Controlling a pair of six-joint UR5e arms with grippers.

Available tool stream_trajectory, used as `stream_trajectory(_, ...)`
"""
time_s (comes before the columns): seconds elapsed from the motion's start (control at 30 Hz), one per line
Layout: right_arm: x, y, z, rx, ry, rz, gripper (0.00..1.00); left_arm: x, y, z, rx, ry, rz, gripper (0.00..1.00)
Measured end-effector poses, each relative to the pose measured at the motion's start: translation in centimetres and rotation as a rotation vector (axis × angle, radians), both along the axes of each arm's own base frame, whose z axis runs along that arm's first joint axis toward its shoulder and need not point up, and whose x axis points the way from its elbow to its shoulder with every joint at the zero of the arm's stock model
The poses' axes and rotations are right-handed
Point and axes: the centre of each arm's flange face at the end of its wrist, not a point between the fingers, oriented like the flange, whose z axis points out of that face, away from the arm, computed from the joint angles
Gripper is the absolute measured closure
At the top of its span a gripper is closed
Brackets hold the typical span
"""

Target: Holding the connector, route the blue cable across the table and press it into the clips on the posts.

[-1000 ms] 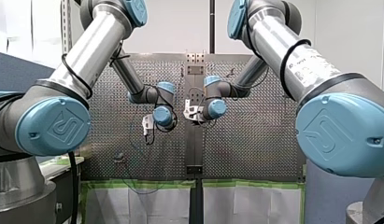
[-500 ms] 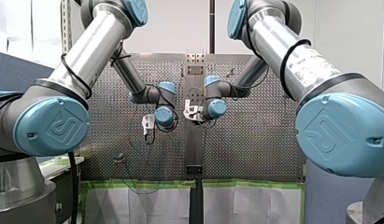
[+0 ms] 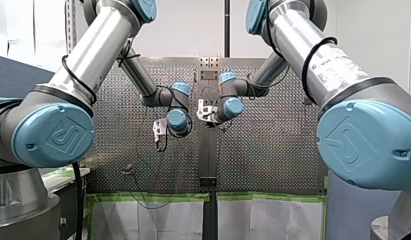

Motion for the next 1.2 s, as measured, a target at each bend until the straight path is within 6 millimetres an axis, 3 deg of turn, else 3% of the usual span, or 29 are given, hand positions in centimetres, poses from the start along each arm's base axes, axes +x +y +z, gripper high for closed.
stream_trajectory(0.57,-1.6,2.7,8.8,0.008,-0.01,0.003,1.0,-3.2,-1.0,6.7,-0.01,-0.029,-0.004,1.0)
stream_trajectory(1.2,-4.3,6.3,17.7,-0.055,-0.055,0.008,1.0,-7.0,-0.9,16.1,-0.036,-0.113,-0.018,1.0)
